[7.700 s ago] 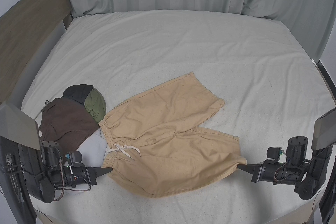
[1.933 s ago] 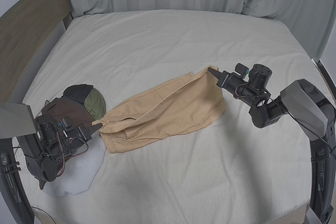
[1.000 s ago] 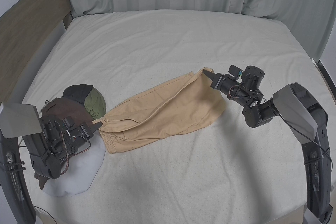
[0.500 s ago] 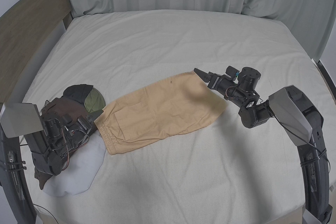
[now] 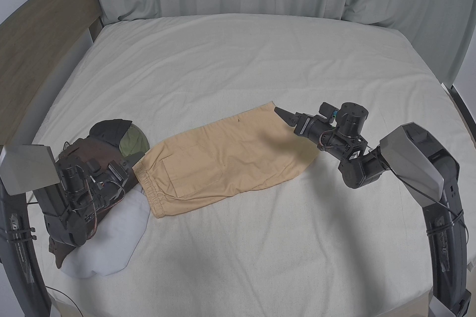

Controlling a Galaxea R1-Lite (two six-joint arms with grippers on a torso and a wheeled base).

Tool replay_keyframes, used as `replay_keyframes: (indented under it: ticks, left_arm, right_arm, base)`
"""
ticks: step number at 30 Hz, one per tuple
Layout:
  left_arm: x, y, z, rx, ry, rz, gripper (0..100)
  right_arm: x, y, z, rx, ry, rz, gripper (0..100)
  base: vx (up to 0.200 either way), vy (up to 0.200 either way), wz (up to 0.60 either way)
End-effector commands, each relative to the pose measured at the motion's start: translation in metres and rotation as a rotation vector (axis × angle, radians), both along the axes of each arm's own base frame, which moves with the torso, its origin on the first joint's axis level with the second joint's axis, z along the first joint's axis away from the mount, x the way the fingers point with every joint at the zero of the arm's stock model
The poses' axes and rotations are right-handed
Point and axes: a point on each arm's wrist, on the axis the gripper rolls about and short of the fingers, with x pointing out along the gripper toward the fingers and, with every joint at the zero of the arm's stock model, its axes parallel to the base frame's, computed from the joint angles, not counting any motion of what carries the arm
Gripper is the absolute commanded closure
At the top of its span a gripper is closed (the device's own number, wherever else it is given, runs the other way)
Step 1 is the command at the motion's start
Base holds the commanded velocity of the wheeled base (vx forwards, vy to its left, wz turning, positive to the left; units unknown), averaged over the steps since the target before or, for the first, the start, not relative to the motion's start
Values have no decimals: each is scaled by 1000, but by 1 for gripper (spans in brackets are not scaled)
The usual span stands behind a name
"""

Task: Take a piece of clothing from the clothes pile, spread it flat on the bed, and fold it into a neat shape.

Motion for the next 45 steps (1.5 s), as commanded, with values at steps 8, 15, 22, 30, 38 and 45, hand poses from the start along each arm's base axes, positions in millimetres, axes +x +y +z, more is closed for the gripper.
replay_keyframes:
  ticks: [8, 15, 22, 30, 38, 45]
  left_arm:
    - [-22, -18, 43, 1, -91, -55, 0]
    - [-37, -31, 57, 44, -136, -104, 0]
    - [-44, -38, 58, 159, -185, -146, 0]
    - [-48, -41, 63, 259, -247, -160, 0]
    - [-57, -45, 75, 283, -293, -171, 0]
    - [-60, -46, 75, 352, -324, -181, 0]
  right_arm:
    - [-31, 13, -11, -33, 107, -4, 0]
    - [-44, 14, -22, -54, 160, -32, 0]
    - [-60, 17, -30, -66, 187, -17, 0]
    - [-73, 12, -36, -84, 231, -19, 0]
    - [-75, 12, -47, -100, 264, -54, 0]
    - [-80, 6, -64, -124, 324, -63, 0]
  base:
    - [0, 0, 0]
    - [0, 0, 0]
    - [0, 0, 0]
    - [0, 0, 0]
    - [0, 0, 0]
    - [0, 0, 0]
